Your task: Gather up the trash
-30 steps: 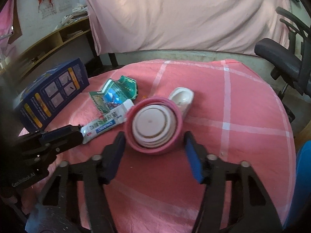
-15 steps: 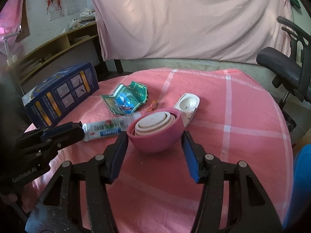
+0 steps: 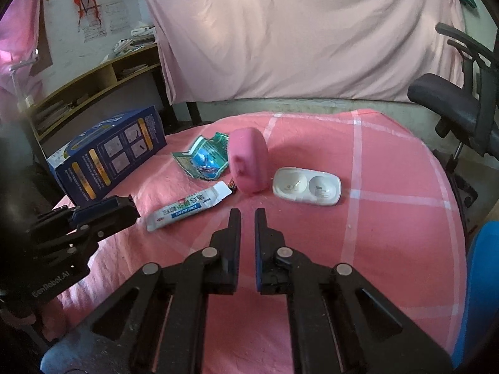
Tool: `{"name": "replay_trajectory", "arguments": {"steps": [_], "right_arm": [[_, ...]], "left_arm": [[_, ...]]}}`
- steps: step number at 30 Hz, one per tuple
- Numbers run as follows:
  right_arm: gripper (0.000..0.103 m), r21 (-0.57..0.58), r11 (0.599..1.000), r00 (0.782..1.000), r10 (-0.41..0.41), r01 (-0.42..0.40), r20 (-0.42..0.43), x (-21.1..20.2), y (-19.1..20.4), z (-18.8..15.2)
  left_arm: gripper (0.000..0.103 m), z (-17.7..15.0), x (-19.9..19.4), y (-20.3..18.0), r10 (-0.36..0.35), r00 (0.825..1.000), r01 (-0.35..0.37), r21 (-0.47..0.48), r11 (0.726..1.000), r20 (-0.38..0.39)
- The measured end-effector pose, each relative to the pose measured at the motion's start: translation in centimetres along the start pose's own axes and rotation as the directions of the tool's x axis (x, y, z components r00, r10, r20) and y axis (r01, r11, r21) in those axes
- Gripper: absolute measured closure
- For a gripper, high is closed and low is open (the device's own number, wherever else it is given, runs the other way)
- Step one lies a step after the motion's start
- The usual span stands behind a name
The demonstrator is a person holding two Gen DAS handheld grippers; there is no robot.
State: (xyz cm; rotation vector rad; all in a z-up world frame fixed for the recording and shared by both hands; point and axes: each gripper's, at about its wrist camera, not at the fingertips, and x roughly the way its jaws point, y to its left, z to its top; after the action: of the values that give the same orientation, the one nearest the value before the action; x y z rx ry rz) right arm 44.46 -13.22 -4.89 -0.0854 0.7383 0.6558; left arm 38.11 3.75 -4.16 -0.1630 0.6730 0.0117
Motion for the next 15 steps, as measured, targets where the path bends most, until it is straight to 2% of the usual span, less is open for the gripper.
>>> {"name": "replay_trajectory", "arguments": {"steps": [2, 4, 7, 12, 15], "right_arm": [[0.063, 0.000, 1.000, 1.000, -0.004, 0.004, -0.004, 0.1, 0.1, 0.0], [0.047, 0.001, 1.000, 1.000, -0.009, 0.009, -0.004, 0.1, 0.1, -0.1], [0.035, 0.008, 1.000, 1.000, -0.014, 0.014, 0.002, -0.1, -0.1, -0.1], [0.024, 0.049, 0.998, 0.999, -0.038, 0.038, -0.003, 0.1, -0.9, -0.1], [0.023, 0.073, 0.996, 0.998, -0.052, 0.053, -0.024, 0.9, -1.5, 0.3]], "left_arm": [[0.081, 0.1, 0.0, 0.2, 0.001, 1.000, -0.001, -0.003, 1.000, -0.003], [0.081, 0.0, 0.0, 0.3, 0.002, 1.000, -0.002, -0.013, 1.000, -0.008], [0.081, -0.1, -0.1, 0.9, -0.001, 1.000, 0.000, -0.031, 1.000, -0.014], [0.081, -0.4, -0.8, 1.5, -0.006, 1.000, 0.005, -0.050, 0.999, -0.008], [0.081, -0.6, -1.0, 1.4, -0.008, 1.000, 0.008, -0.052, 0.999, -0.002]]}}
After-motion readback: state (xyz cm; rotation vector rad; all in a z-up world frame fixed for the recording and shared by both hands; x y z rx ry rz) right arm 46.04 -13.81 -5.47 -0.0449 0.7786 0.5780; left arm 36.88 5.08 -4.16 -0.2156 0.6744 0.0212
